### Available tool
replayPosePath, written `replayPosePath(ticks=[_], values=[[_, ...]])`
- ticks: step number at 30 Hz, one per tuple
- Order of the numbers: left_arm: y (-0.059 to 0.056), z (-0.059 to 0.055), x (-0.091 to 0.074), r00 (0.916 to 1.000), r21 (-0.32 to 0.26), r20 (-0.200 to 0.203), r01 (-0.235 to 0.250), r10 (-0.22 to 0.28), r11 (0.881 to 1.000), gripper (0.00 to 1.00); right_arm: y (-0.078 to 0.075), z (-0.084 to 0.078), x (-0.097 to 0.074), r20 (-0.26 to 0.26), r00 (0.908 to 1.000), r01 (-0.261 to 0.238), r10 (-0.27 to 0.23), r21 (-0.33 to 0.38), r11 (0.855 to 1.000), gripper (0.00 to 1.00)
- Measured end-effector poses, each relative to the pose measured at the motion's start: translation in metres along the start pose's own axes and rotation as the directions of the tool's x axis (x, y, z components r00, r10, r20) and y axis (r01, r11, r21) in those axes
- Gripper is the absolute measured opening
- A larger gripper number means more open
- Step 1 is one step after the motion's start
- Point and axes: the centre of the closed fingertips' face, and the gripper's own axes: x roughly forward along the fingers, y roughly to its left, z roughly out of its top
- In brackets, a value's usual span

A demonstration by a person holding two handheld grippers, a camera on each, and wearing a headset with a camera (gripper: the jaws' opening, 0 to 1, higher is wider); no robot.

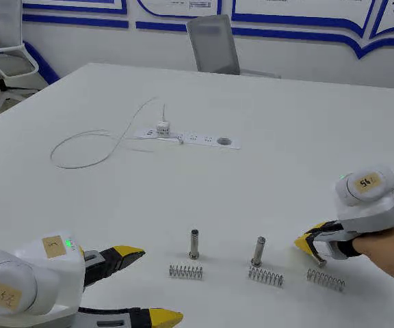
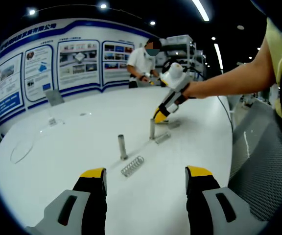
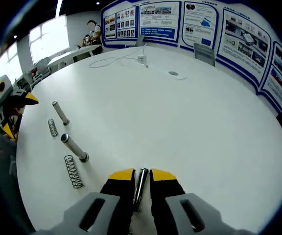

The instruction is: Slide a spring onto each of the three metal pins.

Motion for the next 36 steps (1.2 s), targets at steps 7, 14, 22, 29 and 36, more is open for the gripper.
replayPosePath(ticks=[7,14,22,29,36], values=[[0.001,-0.002,0.000,1.0000,-0.005,-0.001,0.000,0.000,1.000,0.66,-0.001,-0.003,0.004,-0.018,0.9998,0.001,-0.001,0.018,1.000,0.11],[0.002,-0.002,0.000,1.0000,-0.010,0.001,-0.001,0.001,1.000,0.66,-0.002,-0.004,0.006,-0.034,0.9994,0.009,-0.008,0.030,1.000,0.11],[0.002,-0.002,0.000,1.0000,-0.012,0.001,-0.002,0.002,1.000,0.65,-0.002,-0.005,0.007,-0.048,0.9987,0.017,-0.015,0.046,0.999,0.09],[0.000,0.001,0.001,1.0000,-0.005,0.003,0.000,0.000,1.000,0.65,-0.002,-0.005,0.006,-0.049,0.9986,0.025,-0.021,0.071,0.997,0.09],[0.003,0.002,-0.003,1.0000,0.000,0.005,-0.007,0.007,1.000,0.65,-0.003,-0.002,-0.006,-0.015,0.9995,0.030,-0.029,0.074,0.997,0.09]])
